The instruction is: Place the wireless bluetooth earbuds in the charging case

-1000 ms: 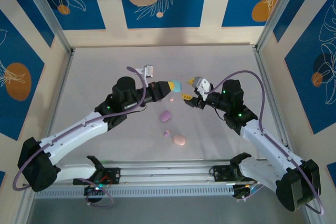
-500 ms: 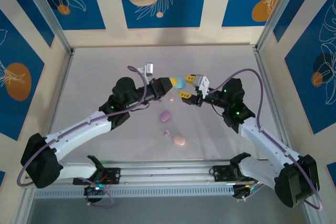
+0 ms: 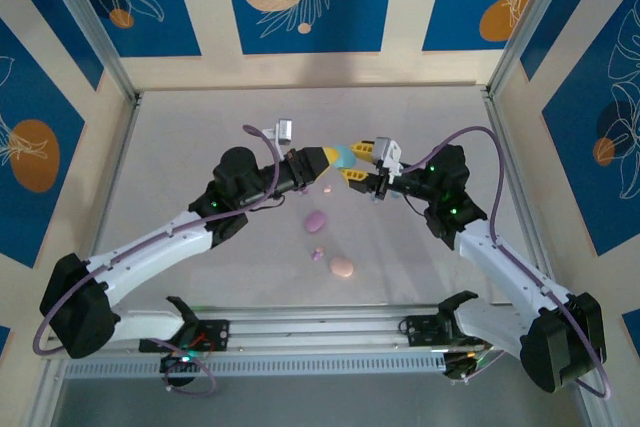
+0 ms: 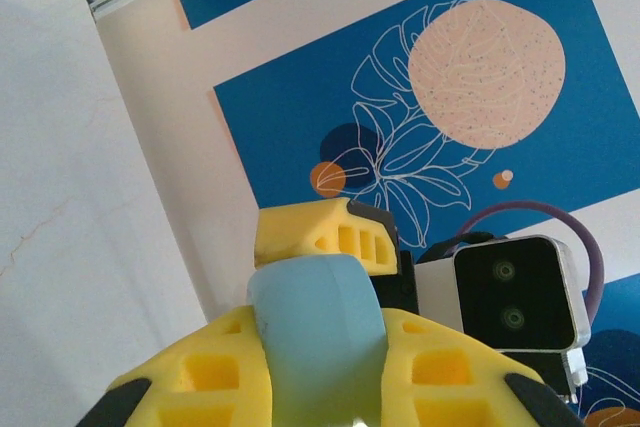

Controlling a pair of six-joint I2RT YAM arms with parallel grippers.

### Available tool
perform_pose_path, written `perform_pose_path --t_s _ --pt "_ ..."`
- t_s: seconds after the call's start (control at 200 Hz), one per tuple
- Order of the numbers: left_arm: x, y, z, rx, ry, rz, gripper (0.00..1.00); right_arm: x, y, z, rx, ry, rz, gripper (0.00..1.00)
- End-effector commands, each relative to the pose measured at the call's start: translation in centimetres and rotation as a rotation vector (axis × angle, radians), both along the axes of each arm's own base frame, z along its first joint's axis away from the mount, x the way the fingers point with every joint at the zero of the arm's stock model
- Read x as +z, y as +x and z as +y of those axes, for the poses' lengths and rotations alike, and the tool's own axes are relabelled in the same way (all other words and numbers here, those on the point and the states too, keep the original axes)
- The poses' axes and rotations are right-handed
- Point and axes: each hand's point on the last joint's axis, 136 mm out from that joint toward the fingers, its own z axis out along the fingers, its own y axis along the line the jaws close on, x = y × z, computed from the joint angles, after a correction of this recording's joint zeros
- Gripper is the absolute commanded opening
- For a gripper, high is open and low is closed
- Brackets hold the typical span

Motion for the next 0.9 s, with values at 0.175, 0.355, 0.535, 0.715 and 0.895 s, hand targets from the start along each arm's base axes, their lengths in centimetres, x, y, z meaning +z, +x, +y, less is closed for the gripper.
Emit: perform_pose_path --t_s 0.175,0.355,0.535,0.715,0.895 --pt "0.9 -0.1 0.3 0.003 -0.01 -0.051 0.19 1.7 -1.3 -0.3 0.088 0.012 0.046 0.32" --pt "1.3 -1.0 0.9 0.003 0.125 -0.296 0.57 1.5 -2.7 0.1 0.222 -0.025 0.189 0.31" --pt "0.2 -3.9 2.2 -0.054 0.38 -0.77 0.64 2.2 -4.1 0.6 0.383 -0.034 0.346 0.31" --pt "-0.5 -6.1 2.8 -0.09 0.441 -1.12 0.68 3.0 -5.0 1.0 0.469 -0.033 0.363 0.31" --pt "0.2 -6.4 1.7 -0.14 0.411 -1.166 0.68 3.1 -5.4 1.3 0.481 -0.044 0.341 0.32"
